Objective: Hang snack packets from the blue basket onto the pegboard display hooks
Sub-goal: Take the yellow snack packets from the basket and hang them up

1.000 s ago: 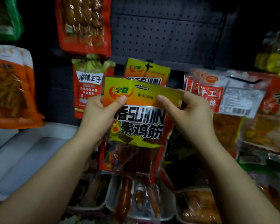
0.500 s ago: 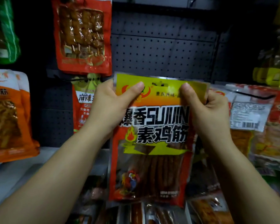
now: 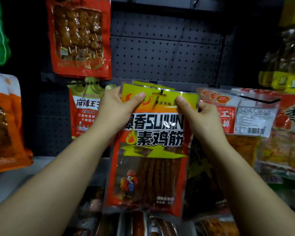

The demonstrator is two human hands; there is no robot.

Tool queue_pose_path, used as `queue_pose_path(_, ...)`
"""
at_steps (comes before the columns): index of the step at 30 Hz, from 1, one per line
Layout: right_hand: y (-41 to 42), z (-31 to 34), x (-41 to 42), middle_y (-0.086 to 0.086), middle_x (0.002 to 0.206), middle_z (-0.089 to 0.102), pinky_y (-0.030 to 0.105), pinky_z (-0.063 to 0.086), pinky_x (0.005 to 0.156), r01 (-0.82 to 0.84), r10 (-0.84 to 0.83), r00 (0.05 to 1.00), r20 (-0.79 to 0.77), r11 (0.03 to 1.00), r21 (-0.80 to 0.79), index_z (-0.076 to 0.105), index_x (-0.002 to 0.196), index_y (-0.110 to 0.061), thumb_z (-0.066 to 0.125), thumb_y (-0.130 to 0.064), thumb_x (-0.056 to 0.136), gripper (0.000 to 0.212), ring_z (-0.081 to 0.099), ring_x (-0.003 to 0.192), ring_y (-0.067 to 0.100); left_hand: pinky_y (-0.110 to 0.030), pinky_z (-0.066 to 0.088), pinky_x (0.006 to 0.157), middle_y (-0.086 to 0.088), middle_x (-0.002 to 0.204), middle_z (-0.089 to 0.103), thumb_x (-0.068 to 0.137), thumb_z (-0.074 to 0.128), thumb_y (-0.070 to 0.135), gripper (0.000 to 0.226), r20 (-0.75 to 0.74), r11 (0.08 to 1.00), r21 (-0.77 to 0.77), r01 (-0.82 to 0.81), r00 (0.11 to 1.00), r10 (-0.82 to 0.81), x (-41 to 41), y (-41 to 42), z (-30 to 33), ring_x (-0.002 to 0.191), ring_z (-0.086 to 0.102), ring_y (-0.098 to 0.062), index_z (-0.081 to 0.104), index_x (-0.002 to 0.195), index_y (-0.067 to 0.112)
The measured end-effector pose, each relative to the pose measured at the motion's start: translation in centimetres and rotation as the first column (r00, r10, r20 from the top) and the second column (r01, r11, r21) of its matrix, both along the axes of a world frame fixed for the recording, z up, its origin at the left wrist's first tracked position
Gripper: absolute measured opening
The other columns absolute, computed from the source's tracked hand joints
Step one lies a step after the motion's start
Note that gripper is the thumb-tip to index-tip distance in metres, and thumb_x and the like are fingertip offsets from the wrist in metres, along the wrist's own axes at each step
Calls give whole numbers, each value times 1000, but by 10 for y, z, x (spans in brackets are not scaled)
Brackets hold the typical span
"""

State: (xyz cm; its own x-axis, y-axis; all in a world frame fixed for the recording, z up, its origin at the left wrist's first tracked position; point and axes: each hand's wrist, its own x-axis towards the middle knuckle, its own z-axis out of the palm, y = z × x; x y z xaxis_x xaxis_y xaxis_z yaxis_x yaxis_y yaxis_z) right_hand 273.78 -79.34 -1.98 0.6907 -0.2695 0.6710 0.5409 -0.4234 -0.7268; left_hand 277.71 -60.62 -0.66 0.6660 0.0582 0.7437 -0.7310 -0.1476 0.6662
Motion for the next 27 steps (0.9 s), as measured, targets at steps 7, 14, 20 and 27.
queue_pose_path(7, -22, -7, -2, 13, 71, 74, 39, 56, 63, -13, 5, 991, -134, 998, -64, 69, 75, -13, 77, -46, 68, 35, 72, 68, 29, -40, 53, 85, -3, 92, 72, 83, 70, 31, 12, -15, 985, 90, -147, 989, 149, 36, -7, 8, 89, 67, -23, 67, 92, 23)
queue_pose_path(14, -22, -8, 50, 9, 69, 74, 48, 55, 83, 140, -148, 950, -276, 989, -46, 72, 73, -11, 70, -49, 79, 39, 72, 72, 31, -32, 51, 80, -4, 88, 69, 83, 69, 14, 9, -176, 995, 67, -81, 980, 91, 82, -16, 5, 79, 64, -17, 64, 84, 21)
queue_pose_path(20, -22, 2, 93, 5, 66, 73, 46, 54, 83, 274, -260, 905, -337, 962, -7, 69, 69, -16, 70, -54, 77, 39, 71, 74, 25, -50, 53, 87, -16, 98, 71, 84, 69, 15, 19, -279, 997, 49, -55, 958, 66, 120, -11, -5, 93, 67, -32, 67, 96, 1)
queue_pose_path(27, -23, 7, 124, 4, 67, 72, 46, 56, 79, 345, -344, 881, -324, 937, -56, 65, 64, -18, 71, -49, 78, 35, 70, 72, 23, -47, 53, 87, -13, 99, 71, 83, 70, 20, 19, -253, 989, 90, -119, 958, 138, 145, -18, -6, 93, 67, -30, 68, 97, 6)
